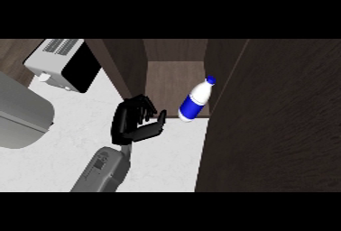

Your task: Pick up the bottled water, place it into the cabinet and close the cabinet

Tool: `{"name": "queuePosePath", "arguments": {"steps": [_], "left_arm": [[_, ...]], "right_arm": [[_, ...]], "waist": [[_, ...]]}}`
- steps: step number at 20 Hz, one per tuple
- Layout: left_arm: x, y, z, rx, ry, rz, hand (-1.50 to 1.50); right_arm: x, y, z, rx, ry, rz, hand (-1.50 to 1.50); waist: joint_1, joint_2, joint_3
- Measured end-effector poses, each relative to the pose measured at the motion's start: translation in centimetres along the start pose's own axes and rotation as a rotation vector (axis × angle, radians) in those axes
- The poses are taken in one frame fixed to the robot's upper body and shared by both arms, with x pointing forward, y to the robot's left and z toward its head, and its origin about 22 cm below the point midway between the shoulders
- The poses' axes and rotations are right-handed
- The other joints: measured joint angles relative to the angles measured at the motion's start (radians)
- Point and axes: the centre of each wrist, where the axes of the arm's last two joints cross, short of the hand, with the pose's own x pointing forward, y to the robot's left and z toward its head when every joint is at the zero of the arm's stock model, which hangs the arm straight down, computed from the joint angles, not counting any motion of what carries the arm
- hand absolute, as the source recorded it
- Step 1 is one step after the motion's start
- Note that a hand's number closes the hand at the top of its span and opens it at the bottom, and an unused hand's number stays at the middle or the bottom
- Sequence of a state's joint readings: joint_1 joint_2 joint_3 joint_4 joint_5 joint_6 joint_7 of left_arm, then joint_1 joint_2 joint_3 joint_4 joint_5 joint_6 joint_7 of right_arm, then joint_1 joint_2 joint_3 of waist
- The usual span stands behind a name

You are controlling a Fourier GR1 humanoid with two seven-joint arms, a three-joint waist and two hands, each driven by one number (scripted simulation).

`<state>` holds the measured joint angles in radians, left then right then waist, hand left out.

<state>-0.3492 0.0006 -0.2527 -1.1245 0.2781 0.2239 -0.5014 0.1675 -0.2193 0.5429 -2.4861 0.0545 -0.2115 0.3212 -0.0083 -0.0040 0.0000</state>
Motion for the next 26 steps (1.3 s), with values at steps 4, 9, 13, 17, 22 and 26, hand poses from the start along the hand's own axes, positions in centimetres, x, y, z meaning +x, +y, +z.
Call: {"name": "queuePosePath", "arguments": {"steps": [4,9,13,17,22,26], "left_arm": [[1.4,-2.2,-1.5,0.009,-0.003,-0.007,1.5],[2.4,-4.8,-3.9,0.018,0.014,-0.061,1.5],[2.5,-5.5,-5.5,0.04,0.038,-0.086,1.5],[2.5,-6.2,-7.0,0.078,0.079,-0.089,1.5],[1.4,-5.7,-8.0,0.143,0.109,-0.115,1.5],[0.8,-5.1,-9.1,0.189,0.115,-0.157,1.5]], "right_arm": [[-0.1,0.0,0.4,-0.006,-0.001,-0.004,-1.5],[-0.1,-0.1,0.5,0.002,-0.002,0.007,-1.5],[-0.2,-0.7,0.6,-0.004,-0.008,0.031,-1.5],[-0.3,-1.1,0.8,-0.006,-0.004,0.047,-1.5],[-0.6,-1.1,1.3,-0.014,-0.002,0.037,-1.5],[-0.6,-1.8,1.3,-0.016,-0.006,0.065,-1.5]], "waist": [[-0.005,0.001,0.0],[-0.011,0.003,0.0],[-0.013,0.004,0.0],[-0.02,0.006,0.0],[-0.026,0.007,0.0],[-0.027,0.009,0.0]]}}
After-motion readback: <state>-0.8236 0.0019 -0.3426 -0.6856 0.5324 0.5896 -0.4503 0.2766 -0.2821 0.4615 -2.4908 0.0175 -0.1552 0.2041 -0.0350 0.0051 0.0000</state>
